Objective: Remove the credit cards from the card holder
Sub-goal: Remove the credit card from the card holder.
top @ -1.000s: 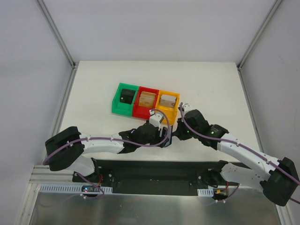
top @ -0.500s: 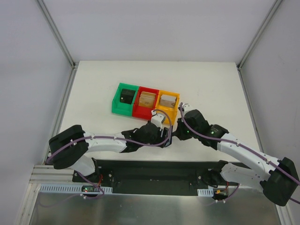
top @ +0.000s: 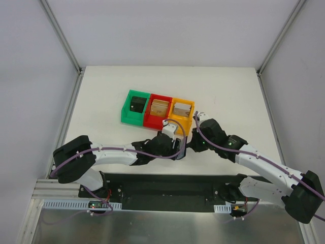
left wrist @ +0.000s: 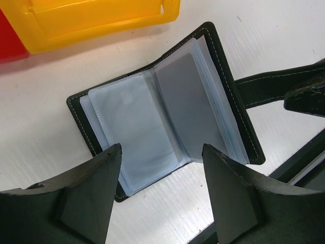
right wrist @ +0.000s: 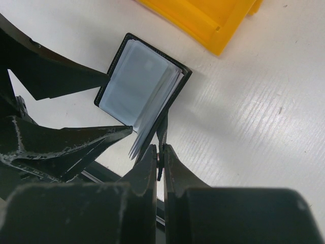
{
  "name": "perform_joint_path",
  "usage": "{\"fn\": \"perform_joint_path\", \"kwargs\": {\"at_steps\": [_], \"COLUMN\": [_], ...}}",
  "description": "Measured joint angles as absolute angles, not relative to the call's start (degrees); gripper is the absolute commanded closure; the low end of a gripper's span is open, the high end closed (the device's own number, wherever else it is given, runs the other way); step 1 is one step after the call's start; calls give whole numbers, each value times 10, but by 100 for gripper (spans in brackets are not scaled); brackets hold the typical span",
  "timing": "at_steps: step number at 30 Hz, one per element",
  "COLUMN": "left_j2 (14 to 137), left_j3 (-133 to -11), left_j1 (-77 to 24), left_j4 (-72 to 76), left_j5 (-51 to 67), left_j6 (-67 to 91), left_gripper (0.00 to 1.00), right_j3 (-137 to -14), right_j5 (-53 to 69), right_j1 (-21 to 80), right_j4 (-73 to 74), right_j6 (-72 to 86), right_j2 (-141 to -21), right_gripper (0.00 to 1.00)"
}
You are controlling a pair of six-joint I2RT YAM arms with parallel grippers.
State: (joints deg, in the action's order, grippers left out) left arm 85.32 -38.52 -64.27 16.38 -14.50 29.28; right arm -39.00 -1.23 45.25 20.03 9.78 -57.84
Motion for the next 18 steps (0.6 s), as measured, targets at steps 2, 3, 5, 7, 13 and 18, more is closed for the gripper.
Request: {"fn": "perform_joint_path", "kwargs": {"at_steps": [2,3,5,7,13,18], "left_j2": [852,851,849,849,848,839], "left_j3": [-384,-383,-377,-370,-333,-319], "left_j1": [-643,-643,-643,-646,-674,-679], "left_j4": [164,165,168,169,187,209], "left_j5": [-145,-144,-140,-138,-136,-135], "left_j6": [293,293,292,291,282,268], "left_gripper": [34,34,33,32,29,29], "right_j3": [-390,-390,-390,-390,-390,-390], "right_j5": [-12,-12,-12,-13,-13,-13], "right_j1": [453,453,453,453,453,453], "right_j4": [200,200,201,202,204,204], "right_j6": [98,98,98,98,97,97], "right_j2": [-579,-579,-578,-578,-579,-579], "right_gripper": [100,100,99,100,100,100]}}
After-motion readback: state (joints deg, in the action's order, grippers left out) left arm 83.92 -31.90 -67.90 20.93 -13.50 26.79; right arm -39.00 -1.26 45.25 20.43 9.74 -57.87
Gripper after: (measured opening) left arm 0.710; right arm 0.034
